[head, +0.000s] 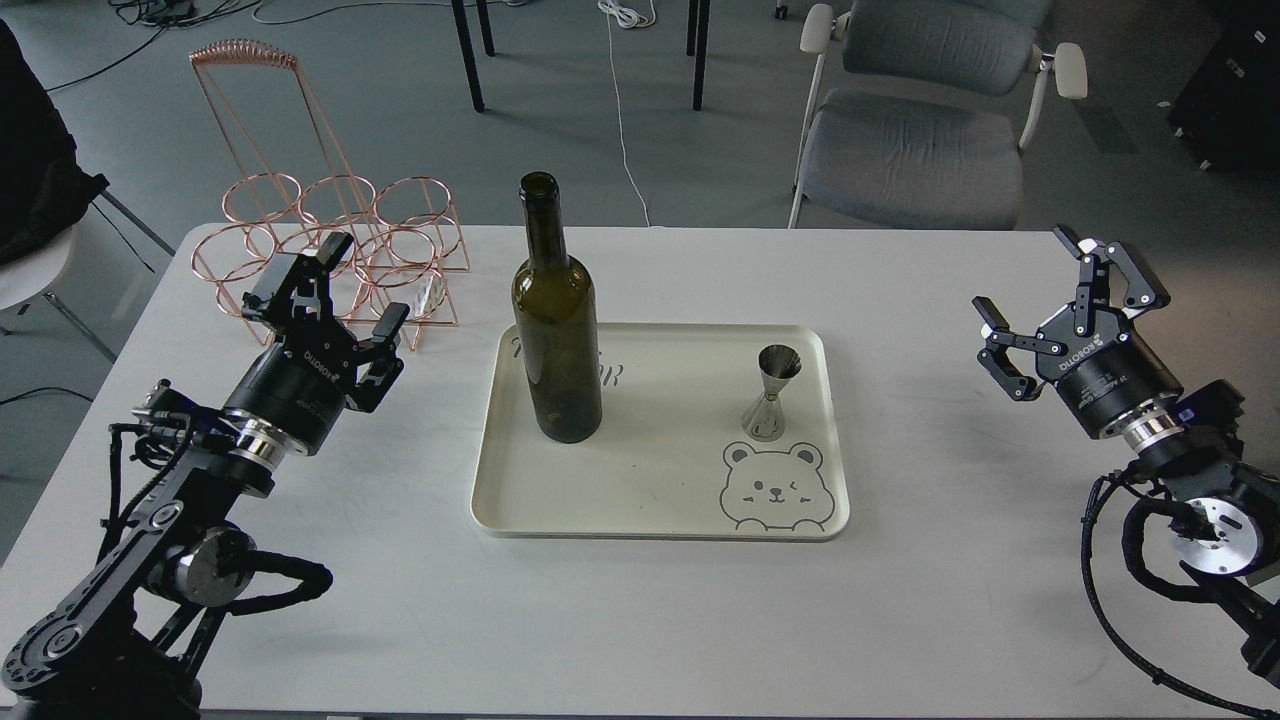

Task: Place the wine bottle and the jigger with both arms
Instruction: 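Move the right gripper toward the metal jigger on the tray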

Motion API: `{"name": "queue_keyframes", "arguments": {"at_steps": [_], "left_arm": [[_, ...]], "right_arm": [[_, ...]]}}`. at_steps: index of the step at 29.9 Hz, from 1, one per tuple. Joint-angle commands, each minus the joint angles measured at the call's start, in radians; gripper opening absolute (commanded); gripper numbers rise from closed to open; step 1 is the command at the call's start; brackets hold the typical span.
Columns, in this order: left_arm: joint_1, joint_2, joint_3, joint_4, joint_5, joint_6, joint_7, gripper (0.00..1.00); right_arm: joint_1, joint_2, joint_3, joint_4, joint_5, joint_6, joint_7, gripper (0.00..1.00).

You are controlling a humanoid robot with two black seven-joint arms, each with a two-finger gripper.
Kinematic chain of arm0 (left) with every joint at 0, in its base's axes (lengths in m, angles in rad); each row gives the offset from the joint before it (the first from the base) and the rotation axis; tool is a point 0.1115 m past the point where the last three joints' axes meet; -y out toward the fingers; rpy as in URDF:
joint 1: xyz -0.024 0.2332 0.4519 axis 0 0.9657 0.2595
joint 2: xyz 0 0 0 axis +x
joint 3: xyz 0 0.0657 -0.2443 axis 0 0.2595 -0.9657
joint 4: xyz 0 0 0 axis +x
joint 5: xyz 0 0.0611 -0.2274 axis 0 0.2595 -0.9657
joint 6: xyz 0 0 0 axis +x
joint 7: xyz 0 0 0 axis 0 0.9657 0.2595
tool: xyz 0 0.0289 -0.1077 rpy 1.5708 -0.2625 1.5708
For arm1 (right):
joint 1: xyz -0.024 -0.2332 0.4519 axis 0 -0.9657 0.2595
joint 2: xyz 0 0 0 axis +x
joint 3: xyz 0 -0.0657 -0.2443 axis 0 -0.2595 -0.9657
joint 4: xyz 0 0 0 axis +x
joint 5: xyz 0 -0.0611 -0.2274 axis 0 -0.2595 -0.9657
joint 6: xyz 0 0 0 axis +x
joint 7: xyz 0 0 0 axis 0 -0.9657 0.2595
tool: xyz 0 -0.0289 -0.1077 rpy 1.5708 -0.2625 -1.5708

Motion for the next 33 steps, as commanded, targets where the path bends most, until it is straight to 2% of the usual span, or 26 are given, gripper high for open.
{"name": "queue_keyframes", "arguments": {"at_steps": [1,4,7,11,15,19,20,25,28,30,33], "left_arm": [[0.003,-0.002,-0.006,-0.003,0.004,0.005,0.0,0.98],[0.003,0.006,-0.006,-0.003,0.003,0.002,0.012,0.98],[0.001,0.013,-0.006,0.002,-0.005,-0.004,0.003,0.98],[-0.002,0.041,-0.003,0.006,-0.002,-0.004,-0.005,0.98],[-0.014,0.05,0.001,0.003,0.0,-0.005,-0.054,0.98],[-0.017,0.053,0.001,-0.001,0.001,0.001,-0.065,0.98],[-0.017,0.053,0.001,-0.003,0.001,0.001,-0.066,0.98],[-0.014,0.056,0.003,-0.006,0.003,-0.002,-0.097,0.98],[-0.014,0.058,0.003,-0.006,0.003,-0.002,-0.108,0.98],[-0.014,0.056,0.004,-0.006,0.006,-0.002,-0.109,0.98],[-0.014,0.055,0.009,-0.006,0.007,-0.002,-0.109,0.98]], "right_arm": [[-0.029,-0.002,0.007,0.001,0.003,0.0,0.0,0.99],[-0.034,-0.003,0.005,0.004,0.0,0.0,0.0,0.99],[-0.032,-0.011,0.004,0.026,-0.026,0.0,0.0,0.99],[-0.02,-0.077,0.025,0.095,-0.265,0.0,0.0,0.99],[-0.031,-0.138,0.082,0.187,-0.574,0.0,0.0,0.99],[-0.077,-0.17,0.148,0.311,-0.842,0.0,0.0,0.99],[-0.089,-0.18,0.151,0.349,-0.914,-0.036,0.0,0.99],[-0.156,-0.178,0.122,0.46,-1.34,-0.365,0.0,0.99],[-0.182,-0.163,0.065,0.435,-1.566,-0.635,0.0,0.99],[-0.189,-0.102,0.035,0.371,-1.685,-0.787,0.0,0.99],[-0.192,-0.007,0.03,0.311,-1.785,-0.874,0.0,0.99]]}}
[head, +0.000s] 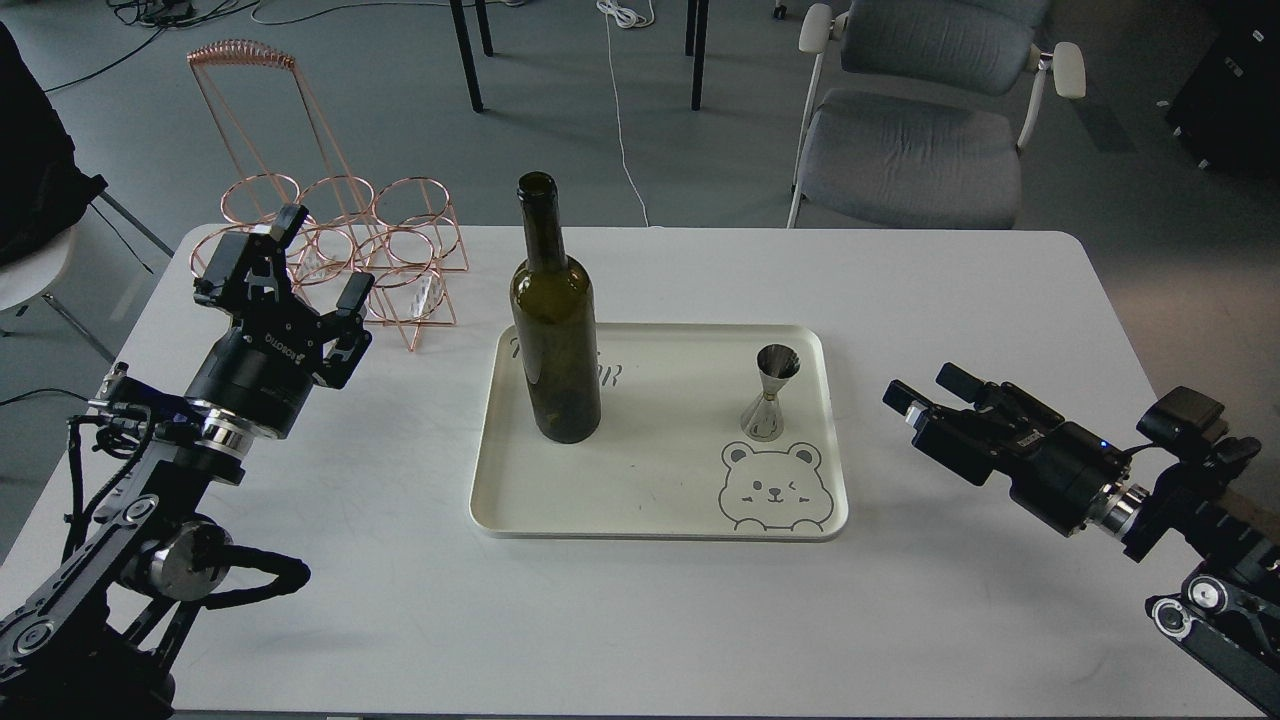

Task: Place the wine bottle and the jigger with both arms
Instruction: 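Move the right gripper toward the metal jigger on the tray, then grasp the metal jigger with the right gripper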

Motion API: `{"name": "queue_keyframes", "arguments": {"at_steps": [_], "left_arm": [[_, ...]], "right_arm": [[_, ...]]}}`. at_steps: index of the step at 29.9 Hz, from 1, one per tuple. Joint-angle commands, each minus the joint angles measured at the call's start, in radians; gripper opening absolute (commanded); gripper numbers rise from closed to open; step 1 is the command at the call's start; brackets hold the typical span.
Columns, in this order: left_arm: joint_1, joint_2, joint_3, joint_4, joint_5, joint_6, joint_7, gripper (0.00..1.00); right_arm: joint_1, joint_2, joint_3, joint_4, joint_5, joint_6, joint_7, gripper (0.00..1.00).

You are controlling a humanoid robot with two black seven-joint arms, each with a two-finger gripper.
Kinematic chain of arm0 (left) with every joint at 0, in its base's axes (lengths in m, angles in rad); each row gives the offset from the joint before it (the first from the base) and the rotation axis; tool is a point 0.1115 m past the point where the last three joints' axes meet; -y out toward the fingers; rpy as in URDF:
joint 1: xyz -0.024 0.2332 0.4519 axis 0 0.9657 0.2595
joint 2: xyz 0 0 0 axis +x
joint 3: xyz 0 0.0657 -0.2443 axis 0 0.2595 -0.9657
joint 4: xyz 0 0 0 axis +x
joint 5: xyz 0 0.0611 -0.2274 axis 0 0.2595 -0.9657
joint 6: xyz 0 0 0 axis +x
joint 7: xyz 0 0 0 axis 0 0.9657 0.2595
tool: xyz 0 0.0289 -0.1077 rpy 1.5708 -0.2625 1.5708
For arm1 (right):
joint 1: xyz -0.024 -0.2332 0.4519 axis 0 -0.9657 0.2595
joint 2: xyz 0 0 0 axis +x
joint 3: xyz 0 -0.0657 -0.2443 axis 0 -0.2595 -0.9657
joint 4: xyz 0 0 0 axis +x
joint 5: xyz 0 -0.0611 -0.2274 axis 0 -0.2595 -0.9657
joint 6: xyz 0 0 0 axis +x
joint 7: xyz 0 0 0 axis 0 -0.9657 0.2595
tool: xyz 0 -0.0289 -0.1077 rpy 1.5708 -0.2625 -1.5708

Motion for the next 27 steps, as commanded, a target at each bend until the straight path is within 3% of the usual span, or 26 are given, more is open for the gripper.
{"name": "queue_keyframes", "arguments": {"at_steps": [1,7,16,27], "left_arm": [[0.0,-0.003,0.004,-0.001,0.002,0.002,-0.001,0.98],[0.0,0.002,0.004,-0.012,0.002,0.003,-0.001,0.98],[0.002,0.004,0.004,-0.026,0.002,0.006,-0.001,0.98],[0.002,0.004,0.004,-0.026,0.002,0.008,-0.001,0.98]], "right_arm": [[-0.004,0.102,-0.01,-0.071,-0.136,-0.12,0.0,0.99],[0.022,0.197,-0.005,-0.185,-0.333,-0.135,0.0,0.99],[0.125,0.295,-0.056,-0.329,-0.347,-0.135,0.0,0.98],[0.197,0.423,-0.065,-0.456,-0.385,-0.138,0.0,0.89]]}}
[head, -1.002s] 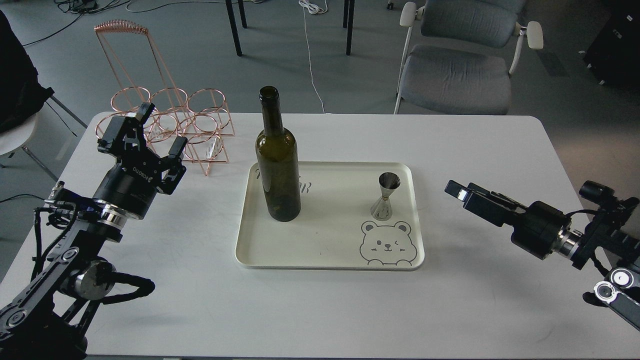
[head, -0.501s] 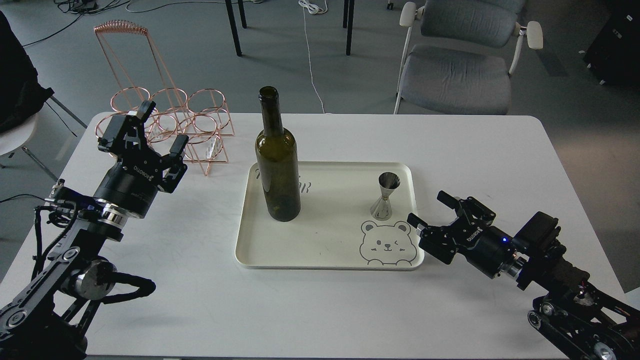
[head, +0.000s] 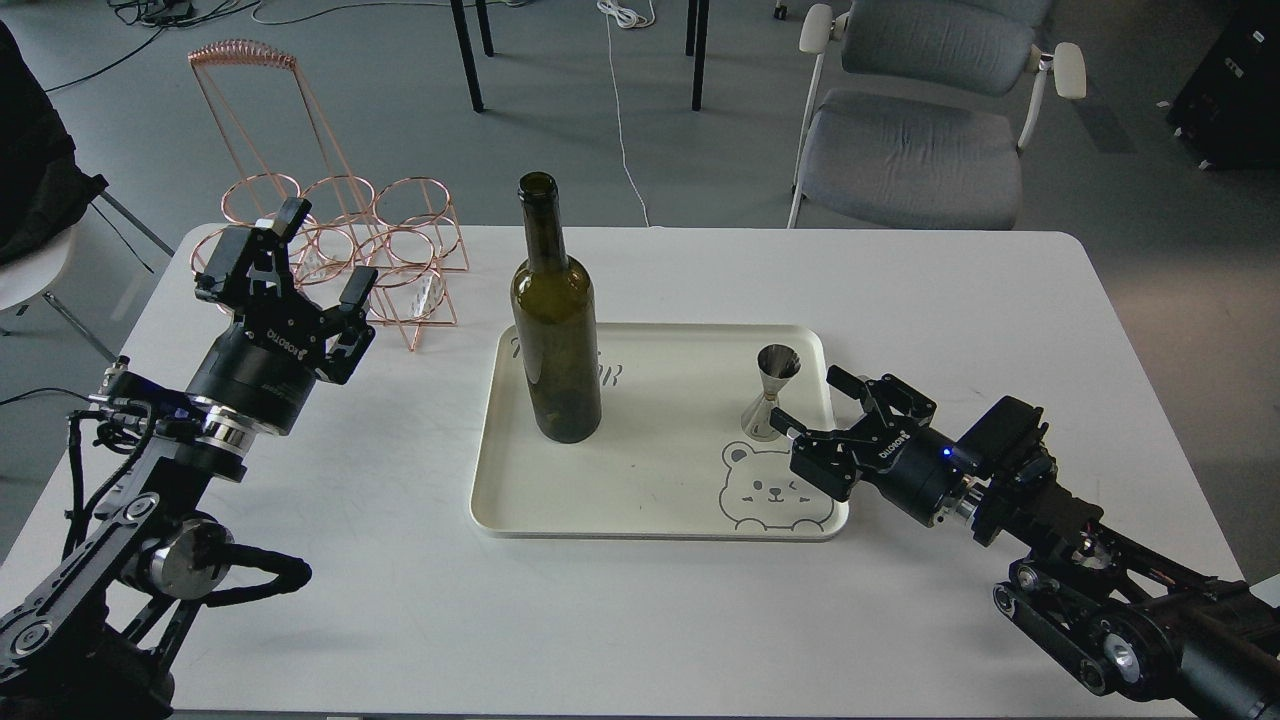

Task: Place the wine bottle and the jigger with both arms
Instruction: 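Grasp the metal jigger with the right gripper, then lift the jigger off the tray and set it on the table beside the right arm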

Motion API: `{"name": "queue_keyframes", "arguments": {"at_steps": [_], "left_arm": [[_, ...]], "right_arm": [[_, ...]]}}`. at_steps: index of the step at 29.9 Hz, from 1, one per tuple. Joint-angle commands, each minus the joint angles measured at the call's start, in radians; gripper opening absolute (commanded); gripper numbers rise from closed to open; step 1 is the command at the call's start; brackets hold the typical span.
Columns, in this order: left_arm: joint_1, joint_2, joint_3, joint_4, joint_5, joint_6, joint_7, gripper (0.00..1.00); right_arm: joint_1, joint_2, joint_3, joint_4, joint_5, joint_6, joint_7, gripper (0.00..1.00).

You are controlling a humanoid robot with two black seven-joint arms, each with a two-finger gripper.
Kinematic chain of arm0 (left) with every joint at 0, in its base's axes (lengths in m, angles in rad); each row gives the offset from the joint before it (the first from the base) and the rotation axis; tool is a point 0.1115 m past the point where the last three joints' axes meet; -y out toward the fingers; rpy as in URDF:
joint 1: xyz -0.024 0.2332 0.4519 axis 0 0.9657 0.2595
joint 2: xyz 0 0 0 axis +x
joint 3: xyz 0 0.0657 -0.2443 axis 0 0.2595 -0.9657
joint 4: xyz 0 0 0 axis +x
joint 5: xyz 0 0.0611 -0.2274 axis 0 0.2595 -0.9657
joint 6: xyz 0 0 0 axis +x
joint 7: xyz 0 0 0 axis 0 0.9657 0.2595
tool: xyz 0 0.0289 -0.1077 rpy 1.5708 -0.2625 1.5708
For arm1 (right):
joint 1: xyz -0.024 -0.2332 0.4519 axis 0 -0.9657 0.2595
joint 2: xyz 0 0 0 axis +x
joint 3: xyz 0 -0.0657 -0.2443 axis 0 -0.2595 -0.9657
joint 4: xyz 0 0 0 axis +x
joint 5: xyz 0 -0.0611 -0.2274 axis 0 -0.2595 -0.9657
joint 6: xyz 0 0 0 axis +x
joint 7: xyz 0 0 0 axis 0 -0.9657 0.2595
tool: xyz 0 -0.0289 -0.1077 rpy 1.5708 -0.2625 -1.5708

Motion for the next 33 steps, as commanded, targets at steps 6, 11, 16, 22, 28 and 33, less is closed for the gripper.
{"name": "queue_keyframes", "arguments": {"at_steps": [6,11,16,22,28,33], "left_arm": [[0.0,0.0,0.0,0.0,0.0,0.0,0.0,0.98],[0.0,0.0,0.0,0.0,0.0,0.0,0.0,0.98],[0.0,0.0,0.0,0.0,0.0,0.0,0.0,0.98],[-0.003,0.002,-0.002,0.0,0.0,-0.002,0.0,0.98],[-0.003,0.005,0.0,0.0,0.0,-0.002,0.0,0.98],[-0.006,0.011,-0.002,0.0,0.0,-0.002,0.0,0.98]], "right_arm": [[0.018,0.063,0.0,-0.04,-0.001,-0.003,0.0,0.74],[0.032,0.059,-0.001,-0.061,-0.001,-0.022,0.0,0.66],[0.032,0.059,-0.001,-0.061,-0.001,-0.029,0.0,0.56],[0.032,0.062,0.0,-0.063,-0.001,-0.031,0.0,0.42],[0.033,0.062,0.0,-0.061,-0.001,-0.072,0.0,0.26],[0.032,0.048,0.006,-0.038,-0.001,-0.072,0.0,0.2]]}}
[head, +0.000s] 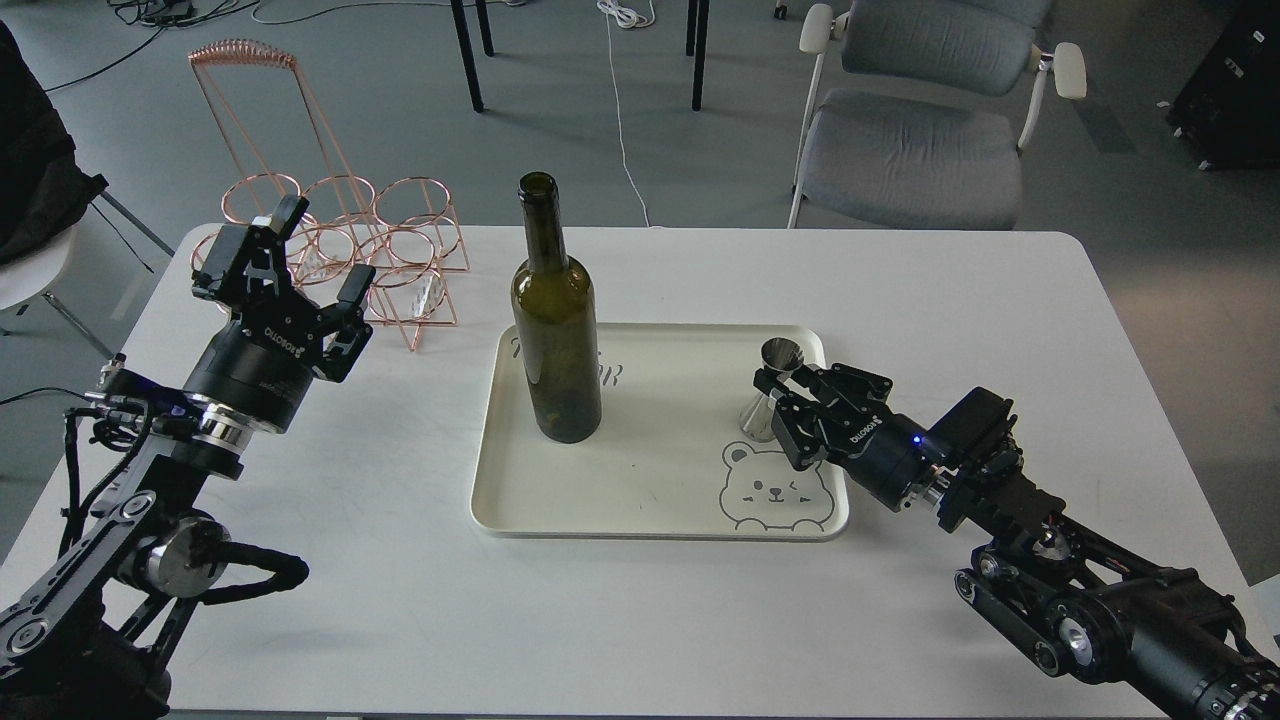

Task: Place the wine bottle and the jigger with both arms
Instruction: 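Lift the jigger off the tray and set it on the table beside the right arm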

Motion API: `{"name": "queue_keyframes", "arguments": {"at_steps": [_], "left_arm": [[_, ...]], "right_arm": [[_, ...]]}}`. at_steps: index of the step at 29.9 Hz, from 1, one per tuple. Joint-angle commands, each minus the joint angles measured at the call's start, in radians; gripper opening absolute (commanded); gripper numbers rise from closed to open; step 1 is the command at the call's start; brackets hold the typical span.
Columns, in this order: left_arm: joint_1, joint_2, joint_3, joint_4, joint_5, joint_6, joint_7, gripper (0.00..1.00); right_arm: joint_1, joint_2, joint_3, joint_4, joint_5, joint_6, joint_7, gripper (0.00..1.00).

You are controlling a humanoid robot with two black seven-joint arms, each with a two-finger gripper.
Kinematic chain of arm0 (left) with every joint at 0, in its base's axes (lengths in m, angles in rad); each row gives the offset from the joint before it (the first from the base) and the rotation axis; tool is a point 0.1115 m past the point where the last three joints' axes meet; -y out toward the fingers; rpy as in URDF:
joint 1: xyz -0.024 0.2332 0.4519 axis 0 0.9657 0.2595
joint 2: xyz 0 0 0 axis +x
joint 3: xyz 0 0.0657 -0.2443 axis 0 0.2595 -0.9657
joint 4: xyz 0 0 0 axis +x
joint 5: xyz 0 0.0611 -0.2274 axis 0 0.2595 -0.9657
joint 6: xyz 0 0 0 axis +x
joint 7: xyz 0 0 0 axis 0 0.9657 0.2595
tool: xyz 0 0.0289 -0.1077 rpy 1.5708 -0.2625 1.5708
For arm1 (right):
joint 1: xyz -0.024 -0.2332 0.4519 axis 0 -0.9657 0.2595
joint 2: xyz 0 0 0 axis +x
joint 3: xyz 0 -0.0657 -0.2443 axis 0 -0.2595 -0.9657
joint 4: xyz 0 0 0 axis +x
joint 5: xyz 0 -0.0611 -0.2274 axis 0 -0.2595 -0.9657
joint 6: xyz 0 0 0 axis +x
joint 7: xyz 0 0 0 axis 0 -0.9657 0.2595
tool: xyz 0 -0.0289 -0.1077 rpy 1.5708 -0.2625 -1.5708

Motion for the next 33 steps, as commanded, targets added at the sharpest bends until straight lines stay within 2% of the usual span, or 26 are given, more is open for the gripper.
{"name": "queue_keyframes", "arguments": {"at_steps": [1,8,12,17,21,27,33], "left_arm": [[-0.002,0.002,-0.001,0.0,0.0,0.0,0.0,0.98],[-0.01,0.003,0.001,0.0,0.0,0.0,0.0,0.98],[-0.01,0.0,0.001,0.0,0.0,0.0,0.0,0.98],[-0.013,0.0,0.002,0.0,0.0,0.0,0.0,0.98],[-0.019,0.002,0.002,0.0,0.0,0.0,0.0,0.98],[-0.019,0.002,0.002,0.0,0.0,0.0,0.0,0.98],[-0.019,0.003,0.002,-0.002,0.0,0.0,0.0,0.98]], "right_arm": [[0.0,-0.022,0.009,0.026,0.0,0.0,0.0,0.2],[-0.046,-0.139,0.124,0.189,0.003,0.0,0.0,0.2],[-0.094,-0.217,0.194,0.223,0.014,0.0,0.0,0.2],[-0.149,-0.258,0.27,0.18,0.085,0.0,0.0,0.21],[-0.161,-0.266,0.29,0.07,0.114,0.0,0.0,0.21],[-0.174,-0.266,0.245,-0.035,0.224,0.0,0.0,0.22],[-0.175,-0.265,0.189,-0.038,0.27,0.0,0.0,0.23]]}}
